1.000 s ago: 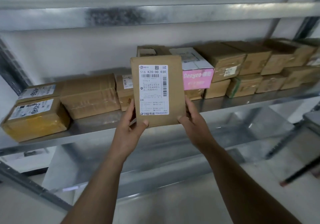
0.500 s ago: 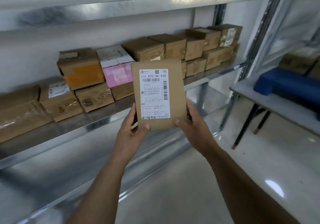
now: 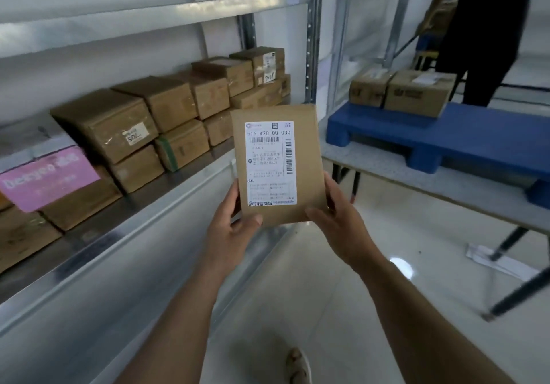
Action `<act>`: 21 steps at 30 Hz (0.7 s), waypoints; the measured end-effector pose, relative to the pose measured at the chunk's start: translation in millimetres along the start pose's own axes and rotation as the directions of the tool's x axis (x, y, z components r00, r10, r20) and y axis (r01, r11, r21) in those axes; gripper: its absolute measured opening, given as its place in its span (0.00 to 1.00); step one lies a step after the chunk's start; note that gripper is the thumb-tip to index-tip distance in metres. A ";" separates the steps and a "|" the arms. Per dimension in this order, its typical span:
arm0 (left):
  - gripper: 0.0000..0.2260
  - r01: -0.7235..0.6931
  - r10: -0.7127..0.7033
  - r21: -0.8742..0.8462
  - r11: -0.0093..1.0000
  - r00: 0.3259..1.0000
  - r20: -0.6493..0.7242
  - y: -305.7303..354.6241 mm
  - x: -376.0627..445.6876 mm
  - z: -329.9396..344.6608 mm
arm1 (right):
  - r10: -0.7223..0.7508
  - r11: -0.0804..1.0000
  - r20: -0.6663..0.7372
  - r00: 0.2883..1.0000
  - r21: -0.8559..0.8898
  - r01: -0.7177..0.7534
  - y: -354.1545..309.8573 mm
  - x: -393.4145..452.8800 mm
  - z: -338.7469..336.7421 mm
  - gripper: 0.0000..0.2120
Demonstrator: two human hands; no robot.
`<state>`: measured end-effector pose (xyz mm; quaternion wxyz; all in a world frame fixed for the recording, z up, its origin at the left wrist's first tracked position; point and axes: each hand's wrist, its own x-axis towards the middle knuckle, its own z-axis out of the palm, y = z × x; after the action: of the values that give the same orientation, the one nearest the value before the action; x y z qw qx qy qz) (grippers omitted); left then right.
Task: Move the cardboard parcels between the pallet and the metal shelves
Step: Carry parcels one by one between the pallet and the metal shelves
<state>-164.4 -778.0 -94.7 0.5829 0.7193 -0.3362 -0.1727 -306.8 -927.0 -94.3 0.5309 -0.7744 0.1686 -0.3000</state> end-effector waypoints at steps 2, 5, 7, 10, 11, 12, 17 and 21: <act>0.32 -0.022 0.021 0.020 1.000 0.999 0.046 3.1 17.0 20.5 | 0.023 0.999 -0.050 0.999 -0.040 -0.025 8.2 5.6 -19.5 0.31; 0.31 -0.053 0.053 -0.003 0.999 0.991 0.120 8.5 47.2 51.0 | 0.056 0.996 -0.113 0.992 -0.060 -0.063 21.3 18.1 -48.7 0.33; 0.29 -0.093 0.094 -0.016 0.996 0.981 0.172 12.8 70.3 72.1 | 0.066 0.991 -0.156 0.986 -0.109 -0.084 32.3 30.6 -67.1 0.35; 0.28 -0.127 0.129 -0.024 0.992 0.965 0.229 16.2 110.0 106.6 | 0.107 0.978 -0.236 0.966 -0.149 -0.145 50.5 57.1 -95.9 0.36; 0.28 -0.133 0.134 -0.022 0.991 0.961 0.241 17.0 124.3 118.0 | 0.118 0.973 -0.260 0.958 -0.164 -0.165 56.7 67.1 -106.2 0.36; 0.29 -0.139 0.140 -0.022 0.990 0.958 0.249 17.1 138.7 129.2 | 0.131 0.966 -0.279 0.951 -0.180 -0.186 63.3 77.8 -117.0 0.36; 0.28 -0.110 0.123 -0.059 0.992 0.946 0.301 13.0 207.4 181.6 | 0.191 0.946 -0.335 0.922 -0.188 -0.265 92.2 126.3 -167.1 0.36; 0.29 -0.110 0.135 -0.091 0.990 0.926 0.352 10.3 251.5 220.7 | 0.213 0.940 -0.407 0.888 -0.163 -0.300 113.6 152.0 -197.2 0.36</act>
<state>-128.9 -1110.7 -106.3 0.5466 0.6327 -0.4745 -0.2753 -311.2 -1200.4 -105.4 0.4331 -0.7257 0.4026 -0.3517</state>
